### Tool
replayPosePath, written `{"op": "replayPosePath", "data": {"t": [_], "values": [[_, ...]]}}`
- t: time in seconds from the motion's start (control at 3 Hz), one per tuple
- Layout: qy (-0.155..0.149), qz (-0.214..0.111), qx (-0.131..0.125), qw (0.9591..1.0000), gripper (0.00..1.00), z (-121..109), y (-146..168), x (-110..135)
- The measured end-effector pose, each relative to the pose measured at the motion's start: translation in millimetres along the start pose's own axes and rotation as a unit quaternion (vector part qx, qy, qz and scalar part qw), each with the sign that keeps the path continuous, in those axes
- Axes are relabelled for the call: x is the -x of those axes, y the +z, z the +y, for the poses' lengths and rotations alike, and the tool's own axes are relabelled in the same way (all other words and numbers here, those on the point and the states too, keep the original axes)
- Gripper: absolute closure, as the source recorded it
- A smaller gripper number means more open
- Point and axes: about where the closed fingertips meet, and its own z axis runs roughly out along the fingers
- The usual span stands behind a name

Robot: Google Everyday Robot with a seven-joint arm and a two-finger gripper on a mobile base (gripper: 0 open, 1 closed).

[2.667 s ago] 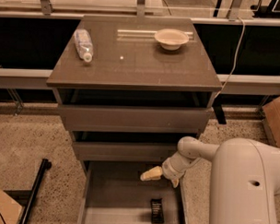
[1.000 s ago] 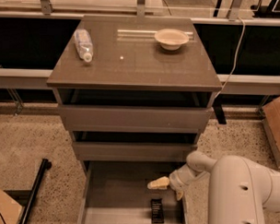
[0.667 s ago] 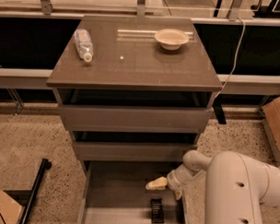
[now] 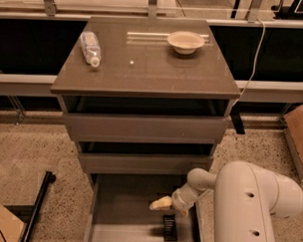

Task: Pick rxbar chocolate from bottom drawer and place on counter

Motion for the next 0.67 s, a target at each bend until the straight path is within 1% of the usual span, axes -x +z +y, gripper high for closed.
{"op": "replayPosePath", "data": {"t": [0.33,0.67], "values": [[-0.007,0.011,0.005,0.9999,0.0,8,32,-3],[-0.007,0.021,0.009,0.9997,0.0,10,51,-5]]}}
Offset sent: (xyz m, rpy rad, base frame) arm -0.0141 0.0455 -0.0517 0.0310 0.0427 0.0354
